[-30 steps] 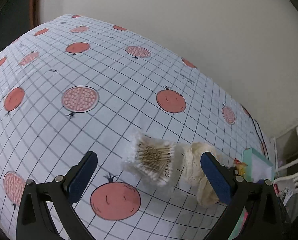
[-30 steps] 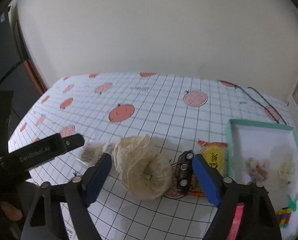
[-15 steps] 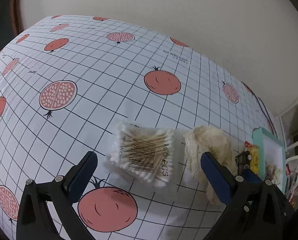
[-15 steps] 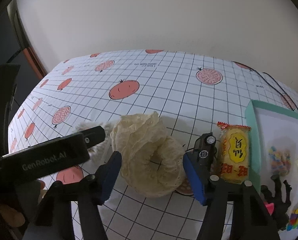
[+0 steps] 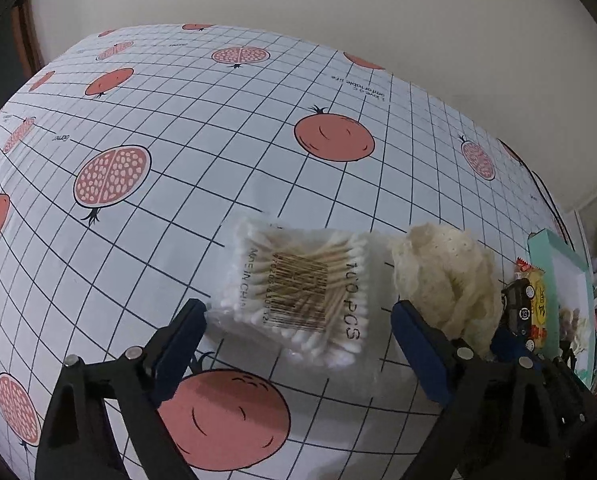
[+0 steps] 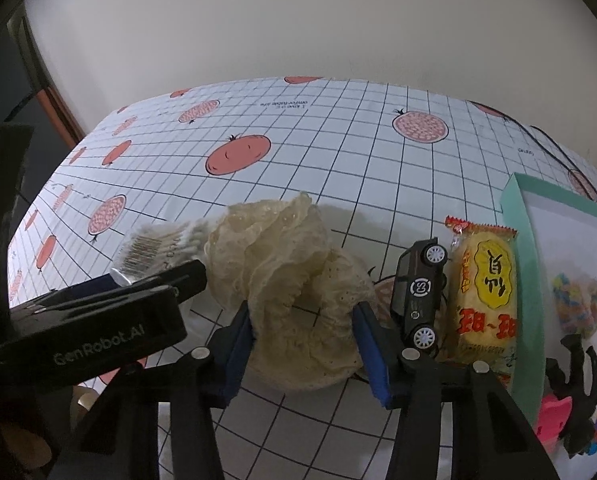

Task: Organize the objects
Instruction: 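Close the left tool on the cotton swab pack while the right tool grasps the cream lace cloth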

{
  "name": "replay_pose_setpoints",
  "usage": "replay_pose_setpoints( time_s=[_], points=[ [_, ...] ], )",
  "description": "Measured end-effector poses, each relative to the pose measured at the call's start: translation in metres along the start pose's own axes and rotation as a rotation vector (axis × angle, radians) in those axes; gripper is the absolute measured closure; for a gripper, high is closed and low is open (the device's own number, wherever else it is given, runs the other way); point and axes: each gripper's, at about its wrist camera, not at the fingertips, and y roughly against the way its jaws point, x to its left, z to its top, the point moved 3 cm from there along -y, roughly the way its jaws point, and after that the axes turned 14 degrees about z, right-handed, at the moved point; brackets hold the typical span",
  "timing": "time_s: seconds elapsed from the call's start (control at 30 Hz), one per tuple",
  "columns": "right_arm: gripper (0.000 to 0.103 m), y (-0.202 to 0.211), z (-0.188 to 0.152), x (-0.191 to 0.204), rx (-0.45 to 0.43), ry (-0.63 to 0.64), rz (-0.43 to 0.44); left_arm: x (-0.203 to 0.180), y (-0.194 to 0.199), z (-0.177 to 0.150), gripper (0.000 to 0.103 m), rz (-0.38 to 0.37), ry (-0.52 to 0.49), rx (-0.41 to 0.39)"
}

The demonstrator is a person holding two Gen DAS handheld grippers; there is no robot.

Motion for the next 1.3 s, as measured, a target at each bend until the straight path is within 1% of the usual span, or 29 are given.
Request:
replay_pose_setpoints(
  time_s=[0.03, 0.17, 0.37, 0.43, 0.5, 0.57, 0.7, 0.77, 0.83, 0.93, 1.13, 1.3],
  points=[
    [0.053, -0.001, -0.001, 0.000, 0.003, 0.002, -0.003, 0.000, 0.000, 0.000, 0.017, 0.011, -0.004, -0.003],
    [0.053, -0.003, -0.002, 0.001, 0.007, 0.003, -0.006, 0.002, 0.001, -0.001, 0.019, 0.029, -0.015, -0.012],
    [0.054, -0.007, -0.005, 0.003, 0.009, 0.009, -0.016, 0.003, 0.000, -0.001, 0.028, 0.060, -0.024, -0.025],
    [0.056, -0.007, -0.005, 0.002, 0.008, 0.009, -0.022, 0.006, 0.000, 0.000, 0.033, 0.072, -0.021, -0.027],
    [0.059, -0.007, -0.005, 0.002, 0.006, 0.010, -0.031, 0.006, 0.001, -0.001, 0.035, 0.073, -0.017, -0.027],
    [0.061, -0.007, -0.005, 0.001, 0.007, 0.014, -0.039, 0.007, 0.000, -0.002, 0.035, 0.081, -0.018, -0.027],
    [0.070, -0.006, -0.005, -0.001, 0.005, 0.014, -0.052, 0.009, -0.003, -0.002, 0.036, 0.091, -0.013, -0.023],
    [0.074, -0.005, -0.006, -0.003, 0.002, 0.006, -0.048, 0.011, -0.003, -0.003, 0.036, 0.098, -0.008, -0.017],
    [0.080, -0.005, -0.006, -0.004, -0.001, 0.001, -0.046, 0.013, -0.003, -0.004, 0.036, 0.105, -0.007, -0.014],
    [0.085, -0.004, -0.006, -0.003, -0.003, 0.002, -0.039, 0.015, -0.002, -0.004, 0.037, 0.119, -0.008, -0.011],
    [0.088, 0.000, -0.005, 0.000, -0.004, 0.004, -0.014, 0.016, 0.001, -0.005, 0.040, 0.126, -0.010, -0.007],
    [0.089, 0.007, -0.001, 0.005, -0.018, 0.014, 0.008, 0.019, 0.006, -0.004, 0.043, 0.115, 0.007, -0.002]
  ],
)
